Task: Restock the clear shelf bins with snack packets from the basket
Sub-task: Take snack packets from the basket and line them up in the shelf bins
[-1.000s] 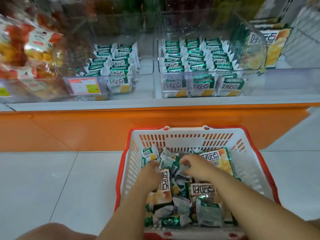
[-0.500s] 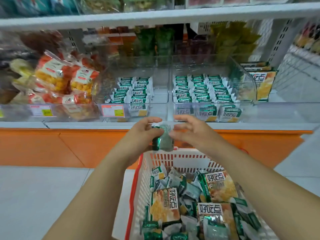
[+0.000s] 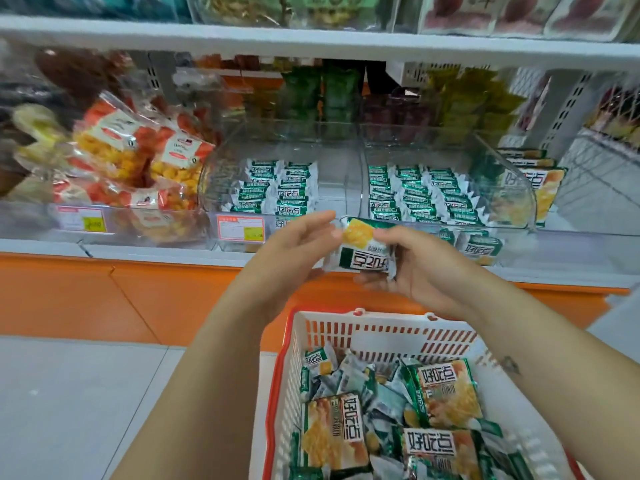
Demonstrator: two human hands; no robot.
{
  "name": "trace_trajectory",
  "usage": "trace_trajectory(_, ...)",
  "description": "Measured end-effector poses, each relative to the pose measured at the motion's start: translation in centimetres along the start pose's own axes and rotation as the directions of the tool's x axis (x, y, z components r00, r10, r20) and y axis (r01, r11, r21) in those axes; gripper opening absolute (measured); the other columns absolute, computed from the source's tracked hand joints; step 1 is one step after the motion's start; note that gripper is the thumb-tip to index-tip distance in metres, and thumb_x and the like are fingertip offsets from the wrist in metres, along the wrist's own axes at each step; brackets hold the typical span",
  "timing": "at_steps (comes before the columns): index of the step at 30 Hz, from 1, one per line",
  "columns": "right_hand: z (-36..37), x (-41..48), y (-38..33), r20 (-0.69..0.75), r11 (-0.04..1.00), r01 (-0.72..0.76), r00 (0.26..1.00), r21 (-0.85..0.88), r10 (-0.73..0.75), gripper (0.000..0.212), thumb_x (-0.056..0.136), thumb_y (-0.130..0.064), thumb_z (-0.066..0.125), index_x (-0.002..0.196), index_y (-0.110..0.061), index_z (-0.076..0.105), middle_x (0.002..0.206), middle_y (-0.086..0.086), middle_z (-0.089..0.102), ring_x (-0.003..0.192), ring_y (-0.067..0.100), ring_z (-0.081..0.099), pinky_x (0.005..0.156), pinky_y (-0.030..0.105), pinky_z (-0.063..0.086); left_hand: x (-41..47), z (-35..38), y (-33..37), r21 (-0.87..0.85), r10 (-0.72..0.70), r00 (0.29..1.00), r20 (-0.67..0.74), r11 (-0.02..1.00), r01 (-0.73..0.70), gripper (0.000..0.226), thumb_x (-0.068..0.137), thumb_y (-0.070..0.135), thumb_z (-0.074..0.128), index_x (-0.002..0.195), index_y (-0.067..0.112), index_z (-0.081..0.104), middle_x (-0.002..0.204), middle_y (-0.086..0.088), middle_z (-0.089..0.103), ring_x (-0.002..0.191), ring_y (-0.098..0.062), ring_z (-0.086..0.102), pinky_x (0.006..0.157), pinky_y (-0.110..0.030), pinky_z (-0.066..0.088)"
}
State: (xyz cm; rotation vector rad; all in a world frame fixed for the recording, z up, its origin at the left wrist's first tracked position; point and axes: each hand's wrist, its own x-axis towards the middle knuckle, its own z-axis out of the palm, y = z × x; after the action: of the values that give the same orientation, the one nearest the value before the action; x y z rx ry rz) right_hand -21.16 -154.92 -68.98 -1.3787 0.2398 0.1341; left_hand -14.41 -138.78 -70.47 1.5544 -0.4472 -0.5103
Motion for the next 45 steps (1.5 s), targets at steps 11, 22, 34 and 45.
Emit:
trace_trajectory(11,2.9,4.2,-0.2,-0.113,0.988,0.136,0.983,-0.07,-0.144,0.044,0.078,-0.011,0.069,0.117,-0.013,0.049,0.099,0.008,0.071,0.082,0.017,0.069,0.073,0.031,0.056,1.1,-2.6,0.2,-0.278,-0.072,0.987,-0.141,0.96,0.03,0.01,0.096,0.012,0.051,0.093,0.009,0.06,0.095,-0.011,0.067,0.088,-0.017,0.063,0.077,-0.027,0.056)
trace_trajectory(22,3.0,15.1,-3.7,0.023,0.432,0.241,0.892,-0.869,-0.452,0.031,0.087,-0.012,0.067,0.118,-0.016,0.063,0.11,-0.008,0.056,0.105,0.008,0.051,0.087,0.015,0.037,2.9,-6.7,-2.2,-0.211,-0.189,0.816,-0.546,0.974,0.084,0.032,0.093,0.019,0.056,0.124,0.026,0.052,0.134,0.0,0.049,0.11,-0.015,0.046,0.099,-0.039,0.038)
trace_trajectory(34,4.2,19.3,-2.0,0.033,0.326,0.066,0.994,-0.943,-0.108,0.015,0.086,-0.011,0.064,0.074,-0.017,0.07,0.082,-0.002,0.069,0.069,0.007,0.054,0.06,0.02,0.046,4.3,-6.9,-3.3,-0.2,-0.219,0.818,-0.532,0.971,0.13,0.029,0.092,0.024,0.059,0.12,0.031,0.056,0.138,-0.001,0.046,0.12,-0.018,0.046,0.099,-0.04,0.04)
trace_trajectory(45,3.4,14.3,-1.2,0.07,0.312,0.169,0.95,-0.935,-0.303,0.044,0.101,-0.033,0.036,0.101,-0.002,0.067,0.108,0.01,0.062,0.101,0.024,0.057,0.088,0.033,0.044,4.1,-5.6,-3.7,-0.097,-0.164,0.801,-0.576,0.987,0.132,0.026,0.094,0.017,0.055,0.119,0.023,0.056,0.123,0.0,0.052,0.092,-0.013,0.051,0.076,-0.026,0.04)
